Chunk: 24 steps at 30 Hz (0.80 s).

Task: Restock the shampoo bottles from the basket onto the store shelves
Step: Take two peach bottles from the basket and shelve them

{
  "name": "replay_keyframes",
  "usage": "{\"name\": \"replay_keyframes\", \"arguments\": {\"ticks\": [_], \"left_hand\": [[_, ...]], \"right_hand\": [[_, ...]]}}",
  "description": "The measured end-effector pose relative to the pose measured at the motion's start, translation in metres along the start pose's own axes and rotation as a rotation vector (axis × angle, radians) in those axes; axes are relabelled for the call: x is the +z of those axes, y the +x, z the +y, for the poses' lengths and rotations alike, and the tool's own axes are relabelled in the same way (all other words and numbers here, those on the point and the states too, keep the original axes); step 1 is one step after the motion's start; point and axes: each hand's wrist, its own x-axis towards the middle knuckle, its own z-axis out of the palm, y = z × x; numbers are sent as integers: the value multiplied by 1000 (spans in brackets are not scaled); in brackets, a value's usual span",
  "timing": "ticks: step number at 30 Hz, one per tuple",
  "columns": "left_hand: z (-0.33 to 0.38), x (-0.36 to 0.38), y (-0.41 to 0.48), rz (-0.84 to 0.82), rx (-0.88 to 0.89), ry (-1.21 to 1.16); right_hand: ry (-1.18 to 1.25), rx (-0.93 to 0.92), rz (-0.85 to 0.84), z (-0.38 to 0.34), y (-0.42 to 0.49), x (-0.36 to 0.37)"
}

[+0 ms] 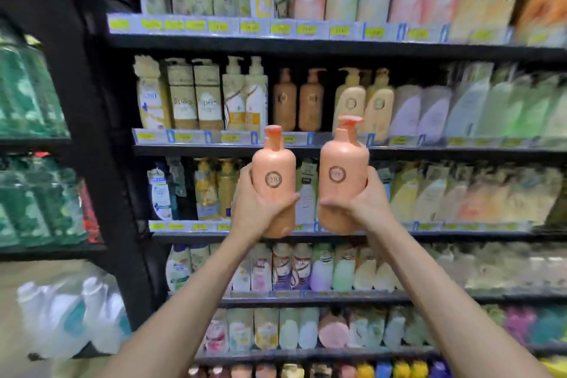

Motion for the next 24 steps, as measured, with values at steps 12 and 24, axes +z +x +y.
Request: {"name": "replay_keyframes", "arguments": {"ticks": [12,24], "left_hand": [[50,17,44,63,124,6],[44,8,145,52,216,-30]], "right_hand": [[52,-107,-91,-41,54,-2],[48,-167,11,-57,132,24]]}}
